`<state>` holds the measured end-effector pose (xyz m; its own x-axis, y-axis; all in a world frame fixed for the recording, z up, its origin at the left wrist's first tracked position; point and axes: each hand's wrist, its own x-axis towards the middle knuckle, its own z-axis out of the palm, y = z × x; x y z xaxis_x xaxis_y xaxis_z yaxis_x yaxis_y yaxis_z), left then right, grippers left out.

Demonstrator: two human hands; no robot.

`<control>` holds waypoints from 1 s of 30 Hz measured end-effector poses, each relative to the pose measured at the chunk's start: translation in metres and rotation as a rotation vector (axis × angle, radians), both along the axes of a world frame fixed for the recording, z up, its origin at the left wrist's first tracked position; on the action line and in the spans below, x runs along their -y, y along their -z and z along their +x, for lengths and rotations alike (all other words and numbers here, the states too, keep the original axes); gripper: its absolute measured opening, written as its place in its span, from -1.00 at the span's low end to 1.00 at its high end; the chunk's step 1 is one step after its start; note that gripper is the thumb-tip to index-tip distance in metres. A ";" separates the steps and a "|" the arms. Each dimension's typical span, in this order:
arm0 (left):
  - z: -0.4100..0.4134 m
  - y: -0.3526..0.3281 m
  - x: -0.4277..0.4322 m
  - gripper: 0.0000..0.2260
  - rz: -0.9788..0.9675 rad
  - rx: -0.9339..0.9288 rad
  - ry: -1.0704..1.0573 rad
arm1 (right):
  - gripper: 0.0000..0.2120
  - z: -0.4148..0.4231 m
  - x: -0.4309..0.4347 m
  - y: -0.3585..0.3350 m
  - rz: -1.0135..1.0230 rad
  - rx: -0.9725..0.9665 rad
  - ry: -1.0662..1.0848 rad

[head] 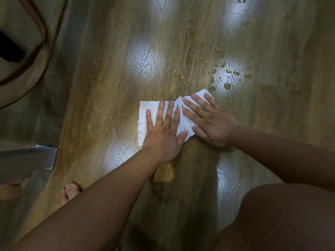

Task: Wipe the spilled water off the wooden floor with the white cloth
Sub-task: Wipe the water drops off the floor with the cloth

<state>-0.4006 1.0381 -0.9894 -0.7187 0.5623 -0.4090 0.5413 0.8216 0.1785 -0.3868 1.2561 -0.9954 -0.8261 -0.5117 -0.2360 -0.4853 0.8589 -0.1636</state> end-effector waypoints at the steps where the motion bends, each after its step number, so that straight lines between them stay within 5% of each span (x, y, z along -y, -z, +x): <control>1: -0.001 0.000 0.000 -0.33 -0.008 0.005 0.004 | -0.40 0.000 0.000 0.000 0.004 0.002 0.005; 13: 0.007 -0.004 0.001 -0.36 0.005 -0.006 -0.026 | -0.41 0.035 0.010 -0.002 -0.037 -0.011 0.182; 30: 0.140 -0.015 0.032 -0.48 0.107 0.037 -0.119 | -0.46 0.171 0.047 -0.014 -0.150 -0.003 0.454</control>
<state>-0.2606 1.0065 -0.9745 -0.7682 0.5158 -0.3792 0.4326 0.8549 0.2864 -0.2162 1.2093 -0.9818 -0.9746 -0.1272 -0.1843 -0.0671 0.9511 -0.3016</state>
